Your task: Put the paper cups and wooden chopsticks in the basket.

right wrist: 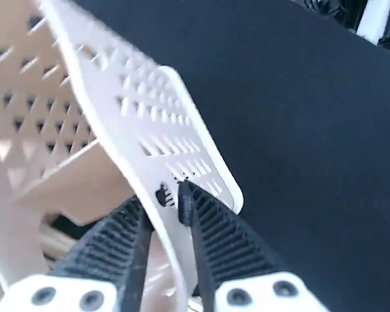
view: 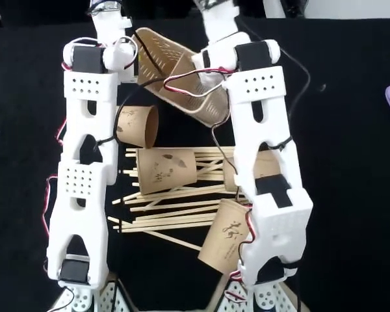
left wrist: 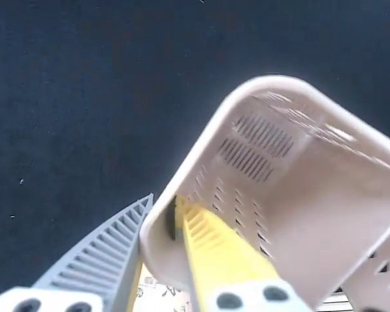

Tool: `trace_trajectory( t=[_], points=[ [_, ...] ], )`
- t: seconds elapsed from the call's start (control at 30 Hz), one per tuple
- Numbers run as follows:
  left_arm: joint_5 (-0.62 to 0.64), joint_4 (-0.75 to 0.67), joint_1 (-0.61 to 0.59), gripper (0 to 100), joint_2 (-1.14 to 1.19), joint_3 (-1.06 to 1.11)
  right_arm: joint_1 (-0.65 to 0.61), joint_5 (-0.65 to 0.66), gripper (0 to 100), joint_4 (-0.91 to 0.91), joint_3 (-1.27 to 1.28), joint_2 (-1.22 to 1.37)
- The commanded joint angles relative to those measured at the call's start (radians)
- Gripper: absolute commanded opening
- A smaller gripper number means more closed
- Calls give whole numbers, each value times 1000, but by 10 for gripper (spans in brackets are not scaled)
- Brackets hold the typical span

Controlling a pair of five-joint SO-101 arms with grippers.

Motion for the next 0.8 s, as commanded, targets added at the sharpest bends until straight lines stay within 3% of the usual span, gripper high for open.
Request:
trace_trajectory(
  t=[0.0,0.4,0.53,0.67,0.77],
  points=[
    [2,20,-64,30,-121,27,64,-66,11,-78,-2,-35],
    [0,14,-42,33,-557,737,68,-74,12,-87,-2,-22],
    [-2,12,-45,46,-572,760,43,-74,74,-15,-21,-22],
    [-2,-18,-48,147,-546,760,34,-74,168,29,-99,-22],
    [-2,-52,-50,170,-545,760,32,-83,166,121,-236,-22]
  ],
)
